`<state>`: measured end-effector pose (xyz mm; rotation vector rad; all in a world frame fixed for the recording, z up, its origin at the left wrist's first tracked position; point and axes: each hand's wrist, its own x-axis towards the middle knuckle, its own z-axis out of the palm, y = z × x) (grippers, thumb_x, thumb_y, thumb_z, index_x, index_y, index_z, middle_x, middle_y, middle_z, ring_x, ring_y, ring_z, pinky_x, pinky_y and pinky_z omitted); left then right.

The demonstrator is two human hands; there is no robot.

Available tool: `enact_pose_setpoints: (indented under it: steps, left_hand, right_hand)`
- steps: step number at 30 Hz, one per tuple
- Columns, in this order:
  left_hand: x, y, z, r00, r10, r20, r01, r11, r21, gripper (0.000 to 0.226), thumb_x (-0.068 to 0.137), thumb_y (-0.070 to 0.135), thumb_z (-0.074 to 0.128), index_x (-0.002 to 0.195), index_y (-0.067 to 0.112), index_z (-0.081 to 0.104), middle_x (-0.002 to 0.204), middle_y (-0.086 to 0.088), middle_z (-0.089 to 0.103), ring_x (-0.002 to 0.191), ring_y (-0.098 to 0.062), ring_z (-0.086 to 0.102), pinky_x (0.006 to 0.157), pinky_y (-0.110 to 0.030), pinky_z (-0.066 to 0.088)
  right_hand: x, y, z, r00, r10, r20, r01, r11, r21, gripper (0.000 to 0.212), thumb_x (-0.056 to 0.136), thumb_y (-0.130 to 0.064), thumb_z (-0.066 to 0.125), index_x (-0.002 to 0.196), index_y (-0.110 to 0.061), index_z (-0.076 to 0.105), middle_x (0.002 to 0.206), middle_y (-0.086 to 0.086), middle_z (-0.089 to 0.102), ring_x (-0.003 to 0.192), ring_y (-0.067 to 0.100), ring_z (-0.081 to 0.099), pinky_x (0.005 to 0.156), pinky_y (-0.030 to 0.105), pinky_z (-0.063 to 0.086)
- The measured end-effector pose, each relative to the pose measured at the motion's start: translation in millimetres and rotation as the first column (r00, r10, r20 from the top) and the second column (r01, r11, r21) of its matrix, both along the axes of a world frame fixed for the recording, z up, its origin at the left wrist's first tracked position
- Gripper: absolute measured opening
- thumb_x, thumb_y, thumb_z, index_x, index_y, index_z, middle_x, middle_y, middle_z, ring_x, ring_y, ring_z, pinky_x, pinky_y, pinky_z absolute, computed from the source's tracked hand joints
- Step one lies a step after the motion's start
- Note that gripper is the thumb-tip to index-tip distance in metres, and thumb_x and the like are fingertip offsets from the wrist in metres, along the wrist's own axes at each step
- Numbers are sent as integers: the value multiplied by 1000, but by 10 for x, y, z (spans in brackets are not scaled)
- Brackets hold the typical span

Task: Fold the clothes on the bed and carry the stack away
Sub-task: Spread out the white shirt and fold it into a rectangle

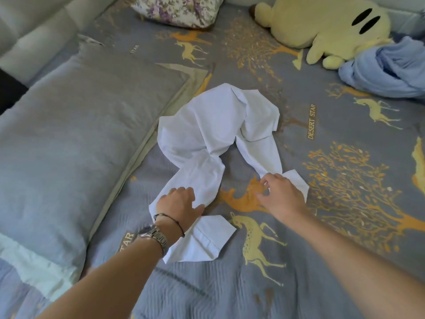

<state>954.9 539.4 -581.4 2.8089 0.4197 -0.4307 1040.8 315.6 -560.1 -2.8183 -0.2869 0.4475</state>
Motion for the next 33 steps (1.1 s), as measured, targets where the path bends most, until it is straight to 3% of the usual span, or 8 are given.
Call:
enact_pose_setpoints:
  steps: [5,13,16,19,22,27,29,33]
  left_hand:
    - [418,-48,-123,998,51,45,-48,997,-62,40,83,55,51,107,23,54,105,3,59,102,-18,53,81,-32,45]
    - [1292,-59,-222,972,78,220,-76,997,-18,61,74,58,59,116,17,45,113,-2,49,106,-25,49,78,-38,43]
    - [1532,-109,-268,970,153,188,-147,988,-42,73,67,58,67,117,14,38,113,-2,43,101,-24,49,72,-39,43]
    - [1612,-177,-381,969,235,77,-230,971,-60,78,65,53,72,118,11,33,113,-4,41,102,-26,50,70,-39,44]
    - [1616,-208,-483,951,310,0,-310,949,-62,69,73,37,70,119,9,28,114,-7,47,106,-30,53,71,-39,42]
    - [1592,-187,-496,903,424,63,-395,880,-264,37,85,7,46,118,6,29,98,-15,57,85,-37,58,75,-44,49]
    - [1555,-166,-446,880,459,122,-389,845,-367,33,83,-3,36,115,5,31,86,-14,53,74,-33,52,67,-41,46]
    - [1442,-118,-270,843,489,226,-356,821,-447,34,81,-7,31,112,6,36,82,-8,48,73,-29,49,63,-37,40]
  right_hand:
    - [293,130,-139,997,2,83,1,1000,-30,31,85,-30,57,114,-19,53,113,2,55,106,24,52,63,30,40]
    - [926,418,-379,997,-43,65,44,999,-18,38,85,-27,59,117,-11,48,116,8,51,100,31,56,65,33,42]
    - [1087,521,-438,996,-80,31,79,996,41,37,85,-27,60,115,-8,51,113,10,56,100,33,57,73,38,48]
    - [1137,512,-537,996,-83,32,80,994,77,12,86,-21,57,88,-10,57,86,6,58,83,30,57,58,30,43]
    - [1183,426,-629,996,-80,34,77,995,68,38,90,-12,49,57,-15,30,57,2,35,57,23,40,45,28,21]
    - [1245,262,-584,993,-116,-28,119,983,138,42,94,-9,46,59,-17,24,67,11,44,69,35,58,58,39,47]
    - [1230,182,-521,990,-136,-31,140,975,173,33,94,-10,46,64,-13,33,73,16,50,73,38,61,62,41,50]
    - [1154,-13,-312,991,-122,50,114,983,144,17,93,-20,52,91,-3,55,86,19,61,82,38,58,63,36,45]
